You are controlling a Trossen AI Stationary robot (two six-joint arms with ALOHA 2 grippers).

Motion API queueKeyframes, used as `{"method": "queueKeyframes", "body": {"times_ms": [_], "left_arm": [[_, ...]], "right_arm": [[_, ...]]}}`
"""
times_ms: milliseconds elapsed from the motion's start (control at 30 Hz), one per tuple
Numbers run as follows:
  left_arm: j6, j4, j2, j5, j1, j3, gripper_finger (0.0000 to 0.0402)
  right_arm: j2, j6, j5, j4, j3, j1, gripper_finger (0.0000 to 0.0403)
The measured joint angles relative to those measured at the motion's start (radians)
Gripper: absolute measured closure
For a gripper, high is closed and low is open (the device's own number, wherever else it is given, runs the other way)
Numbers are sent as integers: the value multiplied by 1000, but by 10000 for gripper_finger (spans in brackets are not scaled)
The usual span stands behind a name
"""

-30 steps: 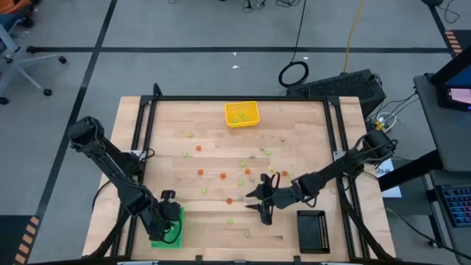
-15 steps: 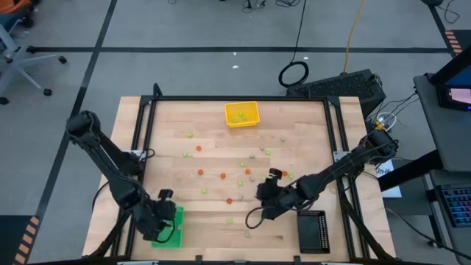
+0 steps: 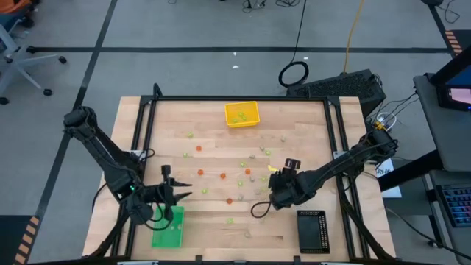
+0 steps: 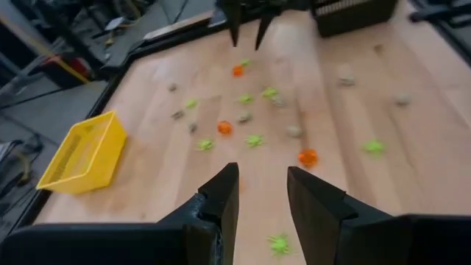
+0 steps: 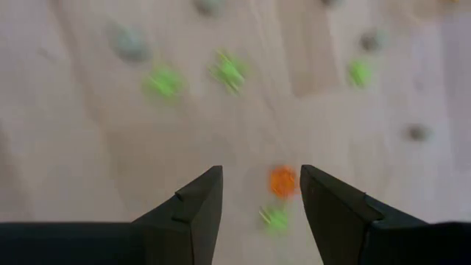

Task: Sort Halloween decoration
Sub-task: Put the orange pumpkin toy into the black bin

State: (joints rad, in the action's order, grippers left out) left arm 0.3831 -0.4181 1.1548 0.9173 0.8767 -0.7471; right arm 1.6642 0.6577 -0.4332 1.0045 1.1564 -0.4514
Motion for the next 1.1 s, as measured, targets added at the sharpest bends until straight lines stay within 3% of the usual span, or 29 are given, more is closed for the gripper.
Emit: {"method": "queueKeyframes", "body": {"times_ms": [167, 333, 567, 833, 1100], "left_arm": [[-2, 57, 55, 0, -44, 1, 286], [-36, 131, 129, 0, -82, 1, 286], [-130, 210, 147, -7, -97, 1, 286], [-164, 263, 147, -68, -98, 1, 286], [-164, 263, 147, -68, -98, 1, 286]], "right_arm": [[0, -64, 135, 22, -5, 77, 227], [0, -176, 200, -28, -62, 167, 205], [-39, -275, 242, -212, -203, 229, 193], [-49, -266, 249, -326, -308, 242, 194], [-47, -248, 260, -348, -321, 244, 240]]}}
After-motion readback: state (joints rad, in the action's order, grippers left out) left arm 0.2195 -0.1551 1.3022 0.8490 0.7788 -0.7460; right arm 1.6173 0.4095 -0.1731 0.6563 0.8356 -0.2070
